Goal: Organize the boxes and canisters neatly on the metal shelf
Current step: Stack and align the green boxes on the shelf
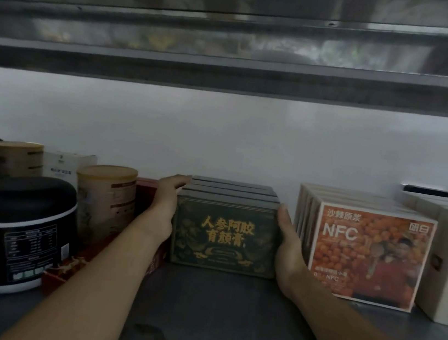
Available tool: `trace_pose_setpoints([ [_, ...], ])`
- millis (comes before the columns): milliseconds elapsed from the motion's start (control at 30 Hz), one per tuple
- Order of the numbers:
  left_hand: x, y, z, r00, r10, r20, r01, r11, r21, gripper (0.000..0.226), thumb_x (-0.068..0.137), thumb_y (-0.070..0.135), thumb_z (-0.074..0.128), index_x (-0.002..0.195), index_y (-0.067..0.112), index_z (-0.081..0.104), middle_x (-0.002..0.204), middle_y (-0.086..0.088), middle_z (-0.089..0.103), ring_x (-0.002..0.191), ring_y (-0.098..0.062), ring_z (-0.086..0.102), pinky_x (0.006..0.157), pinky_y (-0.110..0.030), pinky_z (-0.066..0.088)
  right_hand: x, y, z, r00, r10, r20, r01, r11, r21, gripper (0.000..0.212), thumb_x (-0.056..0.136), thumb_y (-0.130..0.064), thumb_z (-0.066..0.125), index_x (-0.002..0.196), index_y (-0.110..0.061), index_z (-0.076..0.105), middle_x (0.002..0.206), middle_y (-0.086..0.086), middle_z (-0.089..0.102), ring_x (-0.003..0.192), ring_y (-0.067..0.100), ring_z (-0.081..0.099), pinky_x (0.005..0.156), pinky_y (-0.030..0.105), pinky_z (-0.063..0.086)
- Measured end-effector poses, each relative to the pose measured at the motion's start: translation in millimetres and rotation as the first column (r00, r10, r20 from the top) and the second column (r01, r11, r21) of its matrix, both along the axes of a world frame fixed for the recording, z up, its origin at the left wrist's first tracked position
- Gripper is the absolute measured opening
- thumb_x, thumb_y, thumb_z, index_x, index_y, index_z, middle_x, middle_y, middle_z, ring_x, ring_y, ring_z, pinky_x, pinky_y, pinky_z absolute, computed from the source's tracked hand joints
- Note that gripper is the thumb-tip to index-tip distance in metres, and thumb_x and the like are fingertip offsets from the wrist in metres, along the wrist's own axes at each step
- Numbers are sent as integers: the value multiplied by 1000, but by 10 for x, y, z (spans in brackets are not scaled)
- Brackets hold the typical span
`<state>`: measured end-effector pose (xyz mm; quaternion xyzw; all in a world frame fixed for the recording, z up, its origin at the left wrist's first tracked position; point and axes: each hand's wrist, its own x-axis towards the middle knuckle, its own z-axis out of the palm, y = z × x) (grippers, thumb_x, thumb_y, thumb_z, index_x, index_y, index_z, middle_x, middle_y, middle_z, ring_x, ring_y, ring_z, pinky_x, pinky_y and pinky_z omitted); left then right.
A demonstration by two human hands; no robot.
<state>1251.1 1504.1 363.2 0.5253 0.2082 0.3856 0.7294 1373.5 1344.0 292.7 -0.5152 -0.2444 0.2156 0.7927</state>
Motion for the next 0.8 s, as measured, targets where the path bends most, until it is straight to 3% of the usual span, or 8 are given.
trace_pose_setpoints([
  [67,21,24,15,999,-28,-31,29,1000,9,25,95,27,56,76,17,67,82,-9,64,71,-30,59,70,-34,48,-44,-13,53,1000,3,-30,-2,1000,30,112,53,-89,65,148,-34,43,134,6,64,117,29,65,97,53,52],
  [233,67,110,18,996,-58,-74,59,998,12,24,91,27,60,74,13,69,70,-11,68,66,-30,60,73,-37,50,-59,-32,135,998,10,-56,-6,998,60,71,84,-72,39,131,-23,63,109,7,75,97,25,73,90,41,56],
  [400,126,235,2,995,-83,-50,83,997,0,24,90,21,58,70,12,65,54,-6,66,48,-24,61,62,-30,48,-9,-28,162,995,-14,-101,19,999,46,63,90,-72,34,105,-26,74,104,7,76,99,25,70,100,44,49],
  [567,172,272,-76,985,-139,-104,134,989,-56,18,86,23,61,80,7,67,67,-12,67,64,-30,60,67,-32,48,9,-8,160,993,10,-117,-5,999,45,67,90,-71,34,121,-23,70,106,7,76,104,25,69,107,46,45],
  [700,182,267,-99,980,-162,-119,152,985,-86,22,86,25,61,80,5,67,60,-11,67,63,-29,59,63,-31,48,15,3,166,993,42,-107,-36,998,53,70,90,-71,34,129,-23,65,111,7,75,105,25,69,107,46,45],
  [800,164,247,-113,977,-171,-124,158,981,-111,23,85,27,62,82,5,67,61,-11,67,64,-29,59,63,-31,47,40,7,134,994,38,-100,-31,997,69,64,92,-69,33,123,-25,67,99,1,77,94,19,71,101,40,49],
])
